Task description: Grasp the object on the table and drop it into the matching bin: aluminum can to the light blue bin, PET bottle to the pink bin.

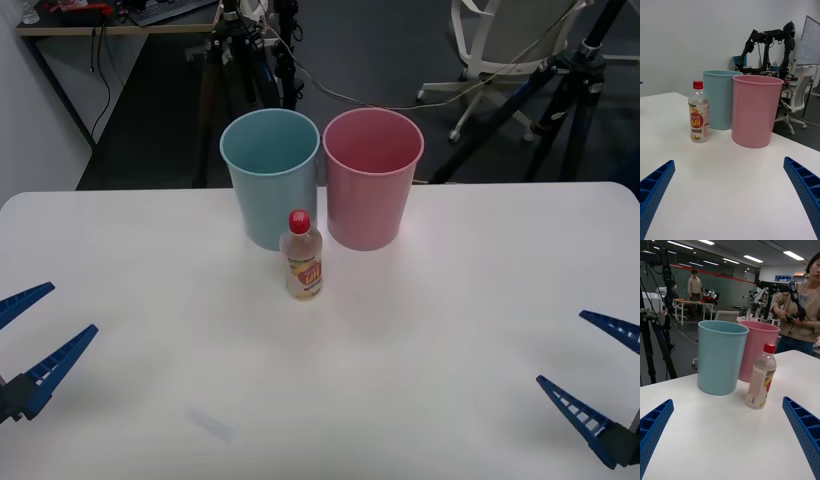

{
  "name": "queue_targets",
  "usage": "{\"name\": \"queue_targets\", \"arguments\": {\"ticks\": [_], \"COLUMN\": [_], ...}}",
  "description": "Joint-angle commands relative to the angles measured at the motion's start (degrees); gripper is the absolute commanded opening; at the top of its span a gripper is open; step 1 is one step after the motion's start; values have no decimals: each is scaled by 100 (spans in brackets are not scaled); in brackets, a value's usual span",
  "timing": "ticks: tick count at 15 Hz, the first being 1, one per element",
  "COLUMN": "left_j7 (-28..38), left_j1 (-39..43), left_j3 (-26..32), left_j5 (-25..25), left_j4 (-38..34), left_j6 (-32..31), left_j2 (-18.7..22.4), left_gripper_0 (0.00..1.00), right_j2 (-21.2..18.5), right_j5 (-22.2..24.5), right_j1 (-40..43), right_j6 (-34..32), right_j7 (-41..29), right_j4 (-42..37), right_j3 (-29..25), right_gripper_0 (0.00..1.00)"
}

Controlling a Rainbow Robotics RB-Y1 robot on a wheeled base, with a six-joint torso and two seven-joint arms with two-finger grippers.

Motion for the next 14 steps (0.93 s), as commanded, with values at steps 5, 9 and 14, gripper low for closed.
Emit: {"name": "queue_targets", "arguments": {"ticks": [5, 9, 14], "left_j7": [0, 0, 0], "left_j1": [0, 0, 0], "left_j3": [0, 0, 0], "left_j5": [0, 0, 0], "left_j4": [0, 0, 0], "left_j6": [0, 0, 0], "left_j2": [0, 0, 0], "left_gripper_0": [100, 100, 100], "right_j2": [-562, -606, -263], "right_j5": [-698, -970, -996], "right_j1": [-71, -608, -1557], "right_j6": [569, 1062, 1044], "right_j7": [316, 544, 1204], "right_j4": [93, 234, 1007], "right_j3": [1212, 1924, 2574], "right_gripper_0": [100, 100, 100]}}
